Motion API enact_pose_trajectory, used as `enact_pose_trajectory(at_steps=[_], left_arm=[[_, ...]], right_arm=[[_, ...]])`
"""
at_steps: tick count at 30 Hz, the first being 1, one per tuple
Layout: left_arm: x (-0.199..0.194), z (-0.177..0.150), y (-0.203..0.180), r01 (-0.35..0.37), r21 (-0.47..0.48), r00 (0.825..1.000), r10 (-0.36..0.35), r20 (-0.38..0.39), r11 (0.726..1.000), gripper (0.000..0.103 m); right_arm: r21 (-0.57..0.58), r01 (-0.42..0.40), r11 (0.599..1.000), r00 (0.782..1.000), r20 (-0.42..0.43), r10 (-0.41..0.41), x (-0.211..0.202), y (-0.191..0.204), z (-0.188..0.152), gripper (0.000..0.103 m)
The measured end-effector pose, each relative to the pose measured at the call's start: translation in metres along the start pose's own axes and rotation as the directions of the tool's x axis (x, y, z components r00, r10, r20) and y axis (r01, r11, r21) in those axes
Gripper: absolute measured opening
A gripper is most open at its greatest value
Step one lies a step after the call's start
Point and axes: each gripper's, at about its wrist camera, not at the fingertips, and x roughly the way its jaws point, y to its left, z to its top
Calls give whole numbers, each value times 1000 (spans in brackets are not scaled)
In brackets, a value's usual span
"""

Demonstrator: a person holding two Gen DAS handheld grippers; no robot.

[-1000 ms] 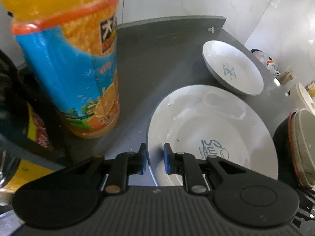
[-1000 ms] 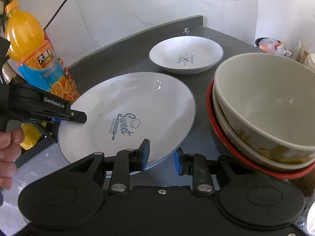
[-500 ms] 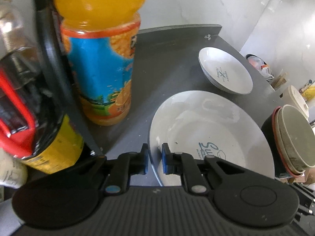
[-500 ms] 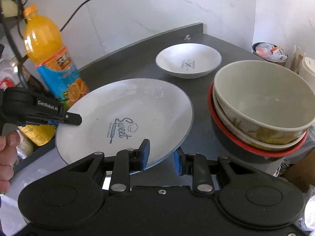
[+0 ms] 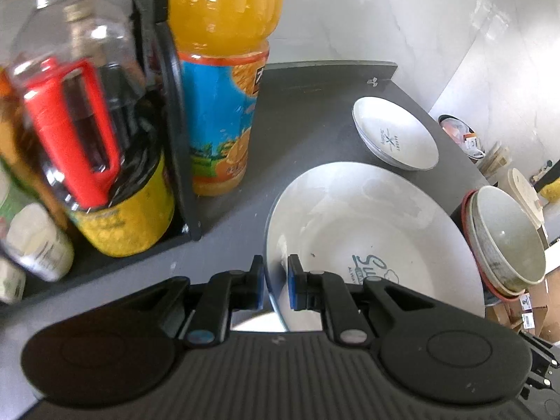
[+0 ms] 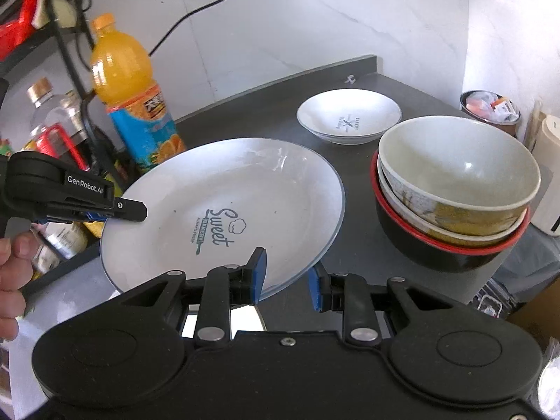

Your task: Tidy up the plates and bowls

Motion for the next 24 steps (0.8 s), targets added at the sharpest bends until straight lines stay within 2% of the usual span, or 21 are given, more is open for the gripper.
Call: enact_pose_trajectory(at_steps=[4, 11, 24], left_arm=[[-17, -18, -1, -31, -58, 999, 32, 6, 998, 12], [-46, -46, 7, -60, -92, 998, 62, 23, 994, 12], [-63, -102, 28, -101, -178, 995, 100, -10, 979, 12]], right_arm=[[-13, -35, 999, 999, -10, 35, -13, -2, -9, 25], [-66, -80, 995, 997, -11, 79, -32, 6, -23, 25], [-131, -123, 984, 991, -72, 114, -44, 19, -54, 25]])
